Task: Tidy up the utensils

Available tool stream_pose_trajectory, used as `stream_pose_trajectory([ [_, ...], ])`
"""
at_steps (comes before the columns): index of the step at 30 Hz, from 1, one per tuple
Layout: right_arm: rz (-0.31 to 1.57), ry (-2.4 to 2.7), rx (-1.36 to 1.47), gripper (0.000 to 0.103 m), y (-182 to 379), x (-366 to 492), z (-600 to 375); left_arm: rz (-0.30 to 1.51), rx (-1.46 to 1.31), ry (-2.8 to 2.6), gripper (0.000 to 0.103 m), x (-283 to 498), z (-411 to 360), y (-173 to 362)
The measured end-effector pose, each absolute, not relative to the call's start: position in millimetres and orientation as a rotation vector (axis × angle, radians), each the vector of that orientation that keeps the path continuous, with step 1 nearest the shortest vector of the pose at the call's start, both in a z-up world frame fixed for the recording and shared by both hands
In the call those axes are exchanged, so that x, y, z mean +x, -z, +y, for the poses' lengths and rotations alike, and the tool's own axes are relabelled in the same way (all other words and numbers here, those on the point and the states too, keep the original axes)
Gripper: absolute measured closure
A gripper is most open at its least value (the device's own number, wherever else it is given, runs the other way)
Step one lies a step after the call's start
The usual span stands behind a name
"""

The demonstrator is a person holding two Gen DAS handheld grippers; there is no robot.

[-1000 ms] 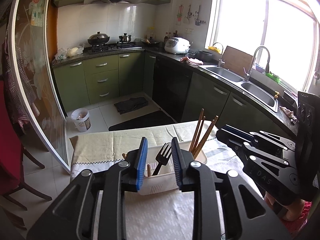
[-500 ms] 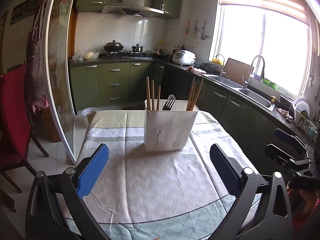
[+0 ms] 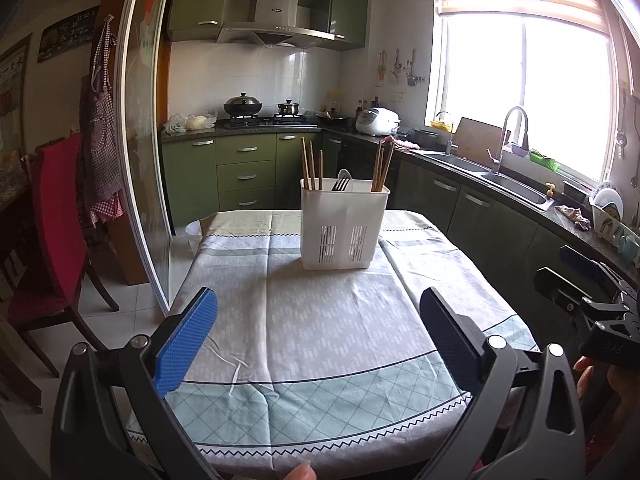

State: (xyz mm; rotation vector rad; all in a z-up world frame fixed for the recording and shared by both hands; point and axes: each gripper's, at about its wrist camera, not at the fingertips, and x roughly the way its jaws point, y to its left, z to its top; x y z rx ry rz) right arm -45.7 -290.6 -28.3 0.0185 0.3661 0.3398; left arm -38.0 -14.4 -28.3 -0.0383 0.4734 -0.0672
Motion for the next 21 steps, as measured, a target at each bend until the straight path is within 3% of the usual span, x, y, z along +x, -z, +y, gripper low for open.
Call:
stream_pose_trajectory([
  [21,0.372,-0.307,0.009,0.004,29.2,-36.8,-283.6,0.493,-0.050,0.013,0.006,-32.7,-10.4,27.5],
])
